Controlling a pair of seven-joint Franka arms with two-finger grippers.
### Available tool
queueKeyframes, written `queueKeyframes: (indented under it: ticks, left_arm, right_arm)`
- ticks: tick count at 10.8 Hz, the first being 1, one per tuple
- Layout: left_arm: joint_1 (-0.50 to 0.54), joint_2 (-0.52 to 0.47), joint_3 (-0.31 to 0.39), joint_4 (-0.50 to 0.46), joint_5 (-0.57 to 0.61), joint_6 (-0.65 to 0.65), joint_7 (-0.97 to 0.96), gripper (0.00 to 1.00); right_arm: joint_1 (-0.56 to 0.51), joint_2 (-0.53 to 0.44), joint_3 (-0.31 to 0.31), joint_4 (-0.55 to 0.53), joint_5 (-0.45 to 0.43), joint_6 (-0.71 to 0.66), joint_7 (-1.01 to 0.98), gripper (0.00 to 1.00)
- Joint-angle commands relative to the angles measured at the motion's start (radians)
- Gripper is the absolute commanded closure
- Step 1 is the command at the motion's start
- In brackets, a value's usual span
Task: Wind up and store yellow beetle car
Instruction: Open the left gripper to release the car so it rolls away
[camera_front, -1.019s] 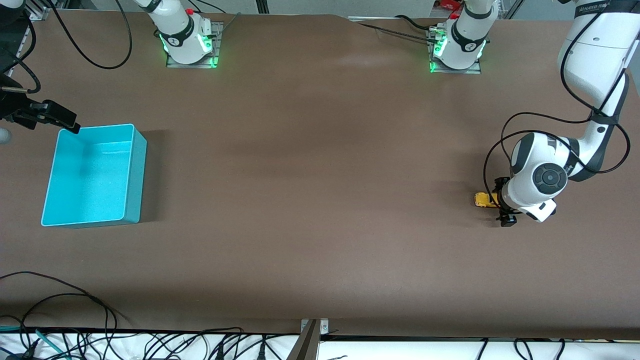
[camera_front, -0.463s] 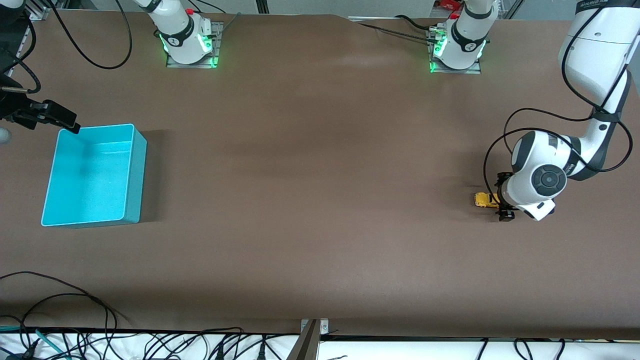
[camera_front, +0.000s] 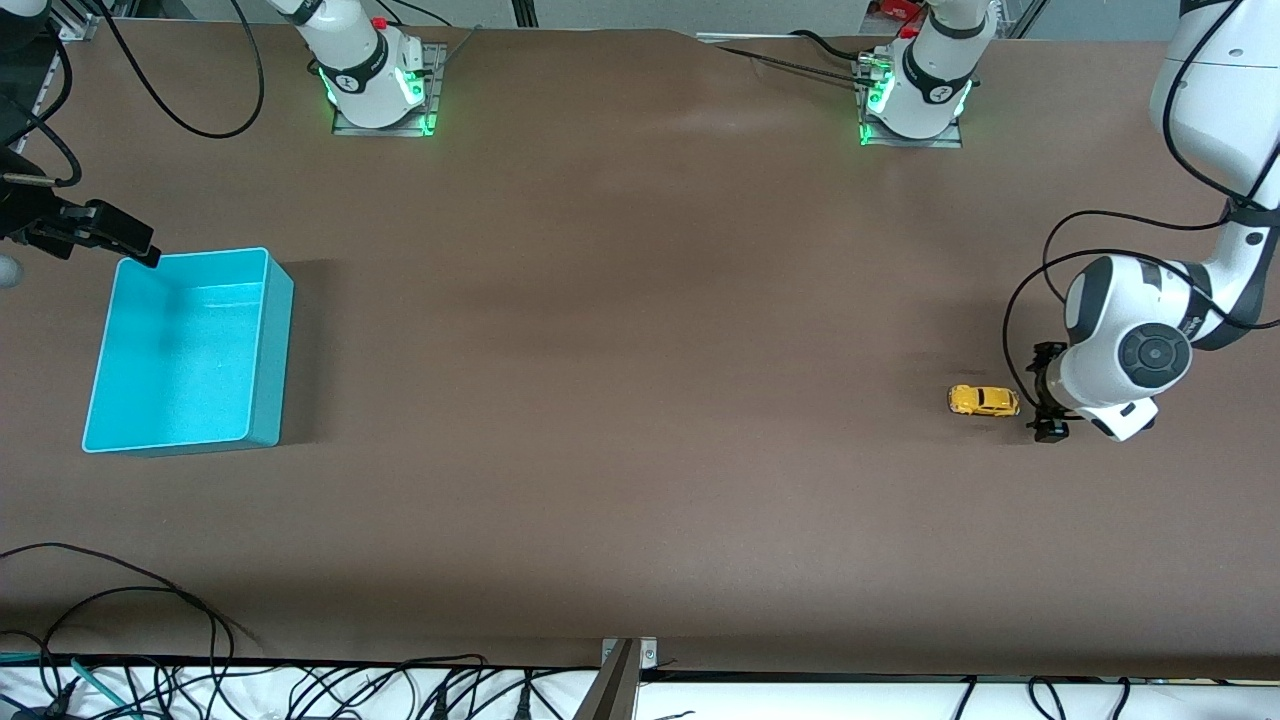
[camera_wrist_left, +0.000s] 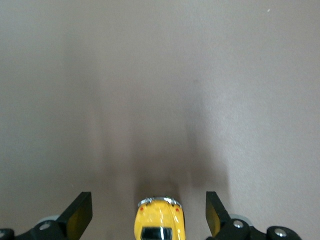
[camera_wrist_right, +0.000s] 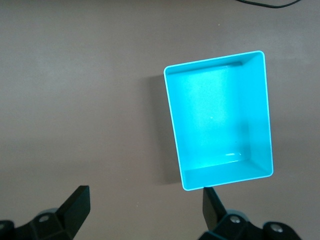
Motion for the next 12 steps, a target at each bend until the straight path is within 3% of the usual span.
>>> queueKeyframes:
  ticks: [1, 6, 12]
  left_arm:
    - [0.039, -0.015, -0.009, -0.015, 0.028, -0.062, 0.124, 0.0]
    - [0.028, -0.007, -0.012, -0.021, 0.016, -0.108, 0.159, 0.0]
    - [0.03, -0.009, -0.098, -0.016, -0.076, -0.17, 0.16, 0.0]
  right_arm:
    - [-0.001, 0.003, 0.001, 0.018, 0.011, -0.015, 0.003, 0.0]
    - [-0.001, 0.003, -0.001, 0.018, 0.009, -0.015, 0.0, 0.0]
    - [-0.001, 0.003, -0.001, 0.018, 0.009, -0.015, 0.006, 0.0]
